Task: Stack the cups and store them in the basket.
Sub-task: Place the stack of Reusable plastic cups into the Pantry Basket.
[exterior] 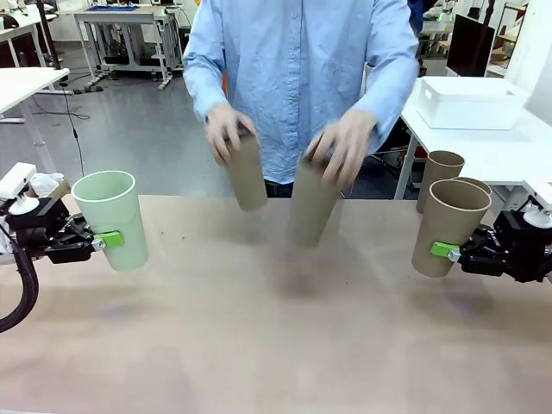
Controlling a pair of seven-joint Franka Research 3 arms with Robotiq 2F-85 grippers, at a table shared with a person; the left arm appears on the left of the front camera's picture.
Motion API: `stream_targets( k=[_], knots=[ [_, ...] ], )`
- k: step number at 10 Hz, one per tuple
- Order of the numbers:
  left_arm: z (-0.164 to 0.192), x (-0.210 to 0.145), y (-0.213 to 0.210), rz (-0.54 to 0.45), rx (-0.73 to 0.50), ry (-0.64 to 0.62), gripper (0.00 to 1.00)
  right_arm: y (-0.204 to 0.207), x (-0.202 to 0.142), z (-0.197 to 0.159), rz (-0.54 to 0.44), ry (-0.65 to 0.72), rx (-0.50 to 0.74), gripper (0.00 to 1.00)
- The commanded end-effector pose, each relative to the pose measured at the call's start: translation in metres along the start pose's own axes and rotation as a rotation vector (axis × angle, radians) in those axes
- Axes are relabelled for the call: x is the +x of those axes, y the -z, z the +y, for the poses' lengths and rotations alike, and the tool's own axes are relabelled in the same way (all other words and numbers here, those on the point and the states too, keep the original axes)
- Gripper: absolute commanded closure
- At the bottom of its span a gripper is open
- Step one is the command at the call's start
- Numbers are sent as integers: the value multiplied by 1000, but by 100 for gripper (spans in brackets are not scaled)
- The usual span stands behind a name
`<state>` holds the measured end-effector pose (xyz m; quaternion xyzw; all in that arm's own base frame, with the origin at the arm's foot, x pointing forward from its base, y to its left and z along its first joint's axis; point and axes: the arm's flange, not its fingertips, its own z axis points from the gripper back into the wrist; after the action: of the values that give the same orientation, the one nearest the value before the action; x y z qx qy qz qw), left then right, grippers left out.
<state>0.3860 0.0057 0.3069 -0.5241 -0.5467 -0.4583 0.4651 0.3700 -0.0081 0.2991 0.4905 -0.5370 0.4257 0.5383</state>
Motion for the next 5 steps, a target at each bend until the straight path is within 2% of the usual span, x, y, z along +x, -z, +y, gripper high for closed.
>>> stream_targets(
  k=[1,5],
  knots=[
    [0,1,0,-6,11,6,13,0,2,0,1,-9,-1,16],
    [0,1,0,-6,11,6,13,0,2,0,1,-9,-1,16]
  ],
)
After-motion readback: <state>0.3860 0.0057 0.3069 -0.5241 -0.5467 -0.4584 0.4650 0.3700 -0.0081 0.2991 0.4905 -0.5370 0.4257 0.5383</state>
